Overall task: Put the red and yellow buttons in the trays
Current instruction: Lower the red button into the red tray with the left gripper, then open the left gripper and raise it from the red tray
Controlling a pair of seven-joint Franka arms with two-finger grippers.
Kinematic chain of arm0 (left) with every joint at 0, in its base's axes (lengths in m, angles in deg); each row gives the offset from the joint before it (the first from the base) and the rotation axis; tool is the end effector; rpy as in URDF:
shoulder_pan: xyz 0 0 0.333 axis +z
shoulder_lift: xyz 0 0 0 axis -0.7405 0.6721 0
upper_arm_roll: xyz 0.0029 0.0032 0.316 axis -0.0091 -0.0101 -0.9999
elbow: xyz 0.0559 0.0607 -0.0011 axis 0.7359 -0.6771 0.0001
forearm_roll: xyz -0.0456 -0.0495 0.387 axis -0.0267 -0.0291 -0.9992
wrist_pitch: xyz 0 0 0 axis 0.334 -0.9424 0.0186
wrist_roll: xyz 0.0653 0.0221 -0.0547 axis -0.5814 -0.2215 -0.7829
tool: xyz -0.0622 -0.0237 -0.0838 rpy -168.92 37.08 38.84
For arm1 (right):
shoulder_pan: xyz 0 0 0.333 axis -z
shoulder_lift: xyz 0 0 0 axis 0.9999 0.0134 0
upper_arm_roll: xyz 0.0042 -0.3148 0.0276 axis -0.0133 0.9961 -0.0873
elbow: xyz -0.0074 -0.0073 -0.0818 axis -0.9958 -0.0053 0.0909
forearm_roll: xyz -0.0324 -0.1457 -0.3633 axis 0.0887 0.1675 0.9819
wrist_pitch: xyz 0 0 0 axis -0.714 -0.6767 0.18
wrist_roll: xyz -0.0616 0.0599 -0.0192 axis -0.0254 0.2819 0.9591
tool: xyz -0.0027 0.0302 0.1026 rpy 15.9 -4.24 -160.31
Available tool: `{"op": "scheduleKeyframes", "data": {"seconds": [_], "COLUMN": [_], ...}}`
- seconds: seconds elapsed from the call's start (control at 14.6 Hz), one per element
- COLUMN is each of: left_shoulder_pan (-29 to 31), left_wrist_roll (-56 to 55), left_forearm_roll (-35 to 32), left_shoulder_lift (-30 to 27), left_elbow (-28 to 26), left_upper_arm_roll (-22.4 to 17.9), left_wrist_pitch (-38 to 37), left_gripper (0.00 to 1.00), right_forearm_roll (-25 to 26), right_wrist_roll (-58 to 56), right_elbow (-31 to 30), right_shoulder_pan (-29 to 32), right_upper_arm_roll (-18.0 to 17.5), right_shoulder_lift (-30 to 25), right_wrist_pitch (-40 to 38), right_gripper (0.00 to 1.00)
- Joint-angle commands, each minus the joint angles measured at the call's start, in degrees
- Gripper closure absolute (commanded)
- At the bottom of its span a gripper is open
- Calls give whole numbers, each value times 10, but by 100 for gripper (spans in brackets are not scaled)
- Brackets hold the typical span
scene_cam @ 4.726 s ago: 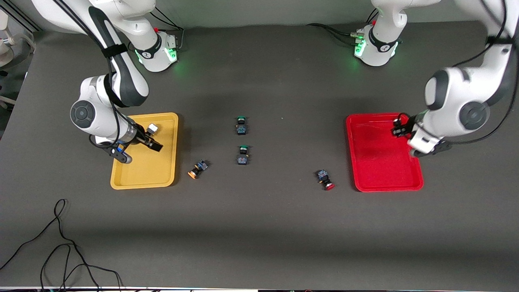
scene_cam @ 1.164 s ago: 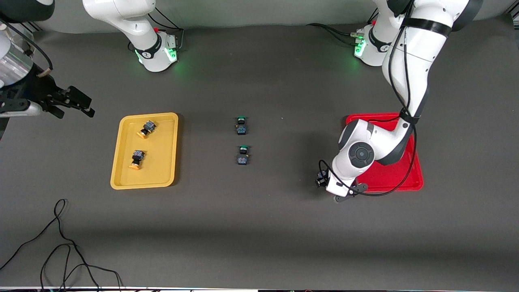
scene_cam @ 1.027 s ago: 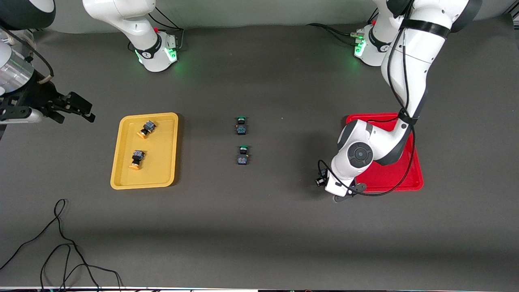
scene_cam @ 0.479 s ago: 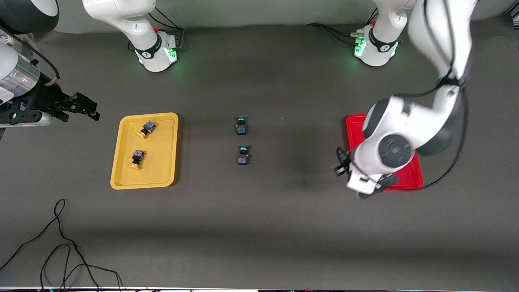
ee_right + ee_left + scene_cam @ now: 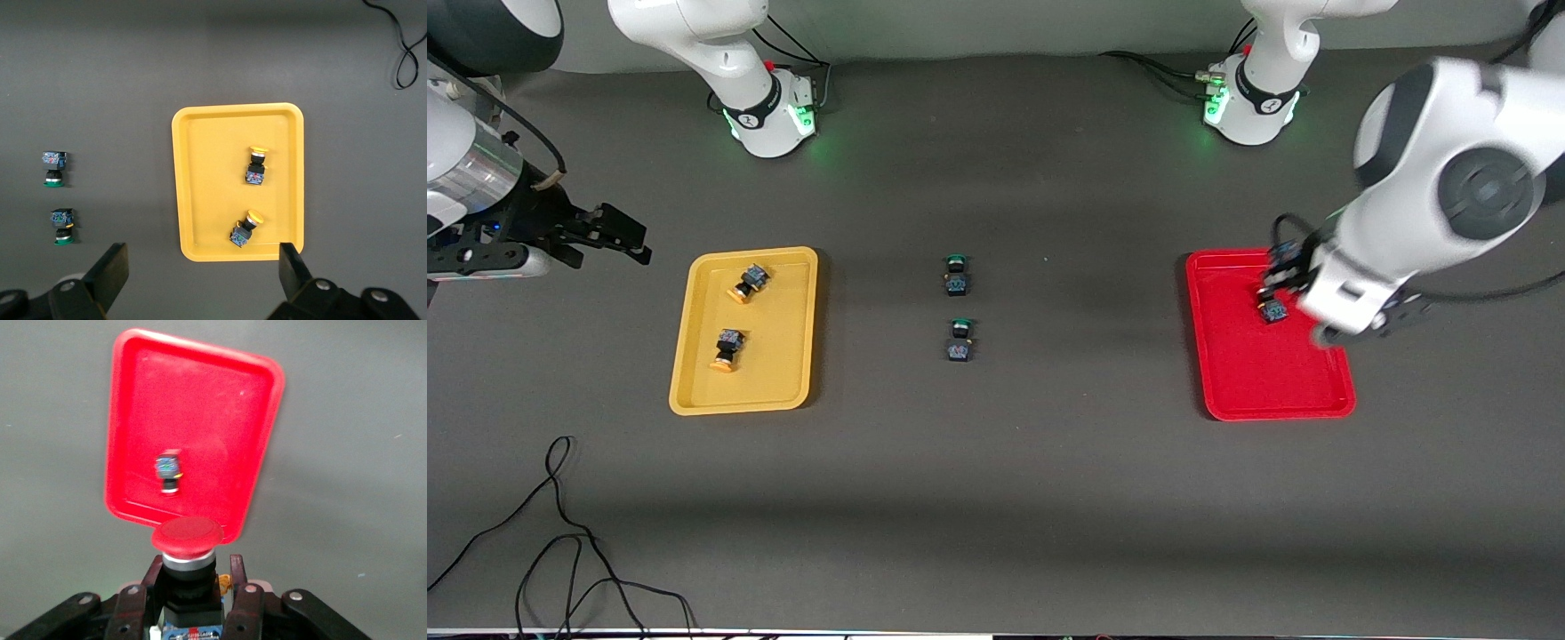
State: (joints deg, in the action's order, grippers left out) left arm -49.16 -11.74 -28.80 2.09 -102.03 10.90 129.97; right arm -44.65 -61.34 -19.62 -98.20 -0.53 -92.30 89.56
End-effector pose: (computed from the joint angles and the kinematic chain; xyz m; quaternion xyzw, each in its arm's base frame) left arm 0.5391 -0.1179 0.4920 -0.9854 -0.1282 0.1037 0.0414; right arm 0.5220 0.0393 0.5818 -0.9998 0.0022 -0.0087 0.0199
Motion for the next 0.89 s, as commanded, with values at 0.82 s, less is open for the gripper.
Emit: {"op": "scheduleKeyframes", "data": {"seconds": [0.82], "left_shoulder_pan": [40], "left_wrist_roll": [34], "left_forearm_roll": [-21], "left_shoulder_lift": [231], "left_elbow": [-115], "left_upper_arm_roll": [-10], "left_wrist_pitch": [386], "left_gripper": [75], "right_forearm_roll": [17], "right_wrist_roll": [-7], "right_elbow": [1], "right_shoulder_pan": [-9], "right_upper_arm_roll": [11], "right_shoulder_lift": [-1], "right_wrist_pitch": [28], "right_gripper": [0]}}
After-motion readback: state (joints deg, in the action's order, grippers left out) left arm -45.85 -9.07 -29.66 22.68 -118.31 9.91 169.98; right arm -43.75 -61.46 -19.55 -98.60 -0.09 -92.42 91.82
